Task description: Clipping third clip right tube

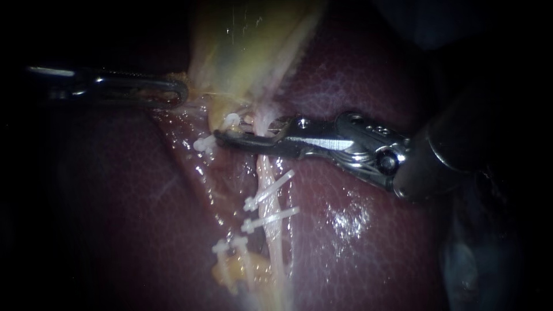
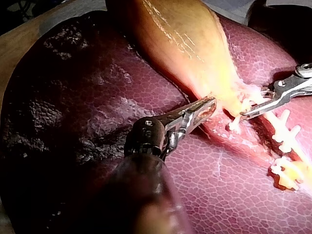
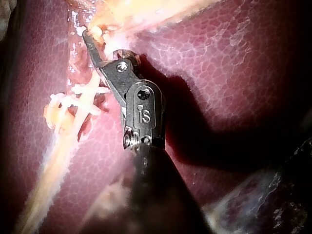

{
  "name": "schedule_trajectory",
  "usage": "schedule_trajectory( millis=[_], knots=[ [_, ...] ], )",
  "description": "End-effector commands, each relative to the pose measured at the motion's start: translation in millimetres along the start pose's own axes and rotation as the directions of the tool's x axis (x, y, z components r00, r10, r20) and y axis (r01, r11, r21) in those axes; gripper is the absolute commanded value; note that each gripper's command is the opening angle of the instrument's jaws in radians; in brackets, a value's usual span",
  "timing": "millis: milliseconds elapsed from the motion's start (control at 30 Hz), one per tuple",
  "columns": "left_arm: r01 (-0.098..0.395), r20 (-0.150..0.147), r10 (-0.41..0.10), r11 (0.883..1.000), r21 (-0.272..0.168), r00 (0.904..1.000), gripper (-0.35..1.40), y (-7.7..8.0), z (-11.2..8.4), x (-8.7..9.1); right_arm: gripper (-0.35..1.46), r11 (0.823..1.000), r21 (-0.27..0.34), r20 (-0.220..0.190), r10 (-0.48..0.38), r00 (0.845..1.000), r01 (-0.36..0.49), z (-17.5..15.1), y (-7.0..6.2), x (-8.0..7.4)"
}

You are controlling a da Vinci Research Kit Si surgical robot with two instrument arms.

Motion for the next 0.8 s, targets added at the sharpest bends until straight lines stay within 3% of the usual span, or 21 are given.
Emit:
schedule_trajectory(
  millis=[33, 167, 267, 367, 633, 800],
  knots=[
    [-0.001, 0.000, 0.001, 1.000, 0.001, 1.0000, -0.35, 0.0, 0.0, 0.0, -0.19, 1.000, 0.000, 0.000, 0.000, 1.000, 0.000, 0.0, 0.0, 0.0],
    [-0.001, 0.000, 0.001, 1.000, 0.001, 1.0000, -0.35, 0.0, -0.1, 0.0, -0.15, 1.000, 0.002, 0.001, -0.001, 1.000, 0.001, -0.2, 0.0, 0.0],
    [-0.001, 0.000, 0.001, 1.000, 0.001, 1.0000, -0.35, 0.0, -0.1, 0.0, 0.22, 1.000, 0.005, 0.002, -0.001, 1.000, 0.001, -0.1, 0.2, 0.0],
    [-0.001, 0.000, 0.001, 1.000, 0.002, 1.0000, -0.35, 0.0, -0.2, 0.0, 0.44, 0.999, 0.035, 0.011, -0.002, 1.000, 0.002, 0.3, 0.6, 0.1],
    [-0.001, -0.001, 0.001, 1.000, 0.002, 1.0000, -0.35, 0.1, -0.3, 0.0, 0.50, 0.995, 0.080, 0.024, -0.063, 0.998, 0.061, 0.2, 0.9, 0.0],
    [-0.001, -0.001, 0.001, 1.000, 0.002, 1.0000, -0.35, 0.1, -0.3, 0.0, 0.50, 0.979, 0.189, 0.046, -0.081, 0.996, 0.071, -0.3, 0.7, 0.0]
  ],
)
